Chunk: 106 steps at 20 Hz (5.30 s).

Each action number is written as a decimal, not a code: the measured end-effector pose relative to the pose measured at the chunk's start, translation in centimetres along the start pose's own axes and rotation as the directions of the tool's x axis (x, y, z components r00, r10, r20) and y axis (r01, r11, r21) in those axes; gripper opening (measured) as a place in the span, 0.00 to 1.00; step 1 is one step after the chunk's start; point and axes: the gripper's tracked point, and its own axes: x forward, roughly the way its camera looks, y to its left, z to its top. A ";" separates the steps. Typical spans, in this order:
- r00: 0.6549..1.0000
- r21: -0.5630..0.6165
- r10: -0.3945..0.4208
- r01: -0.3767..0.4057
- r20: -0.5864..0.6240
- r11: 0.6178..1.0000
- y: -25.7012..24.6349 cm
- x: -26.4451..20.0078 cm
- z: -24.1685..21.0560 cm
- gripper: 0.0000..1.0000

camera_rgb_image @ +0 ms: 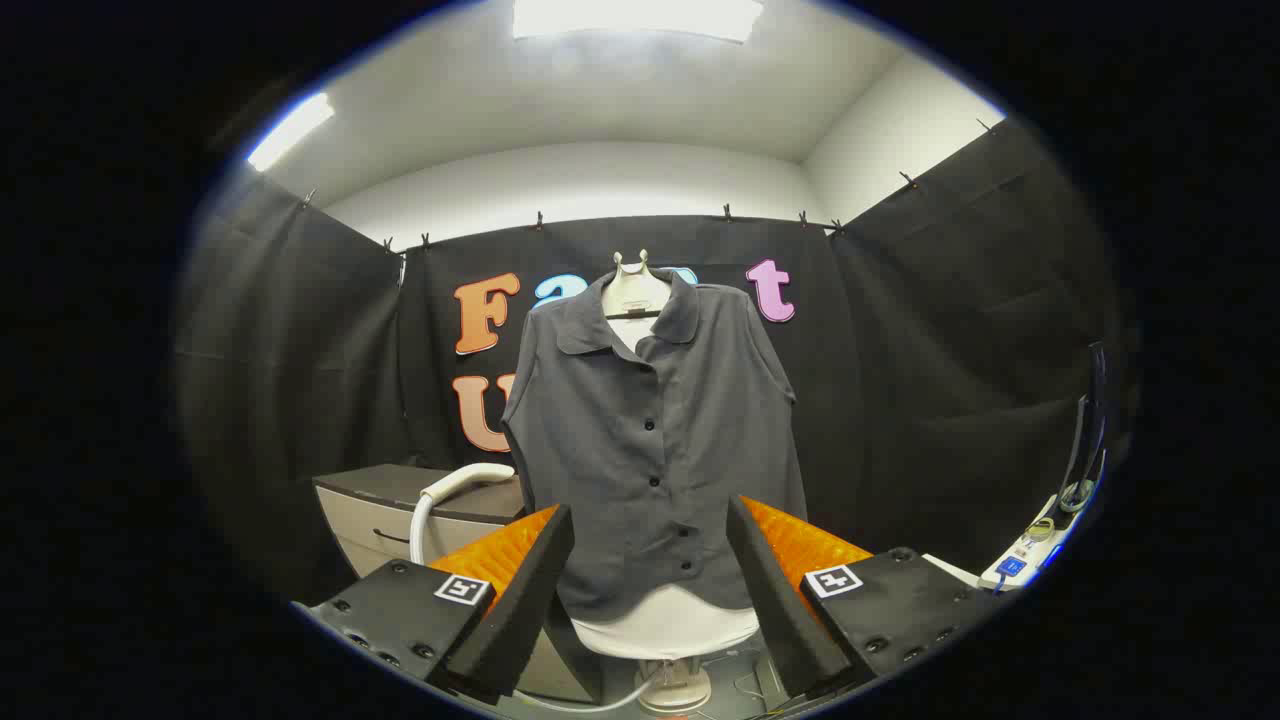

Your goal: Iron the clothes twice with a garment steamer, once on the left side and once on the right side.

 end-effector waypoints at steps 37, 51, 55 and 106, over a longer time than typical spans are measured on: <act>0.981 0.215 0.195 -0.188 -0.013 0.958 12.7 9.0 2.1 0.97; 0.933 0.010 0.213 -0.219 -0.290 0.976 35.6 30.0 -3.8 0.98; 0.863 -0.033 0.229 -0.272 -0.451 0.962 40.1 34.7 -8.0 0.98; 0.899 0.015 0.340 -0.349 -0.277 0.937 33.4 24.4 -2.4 0.39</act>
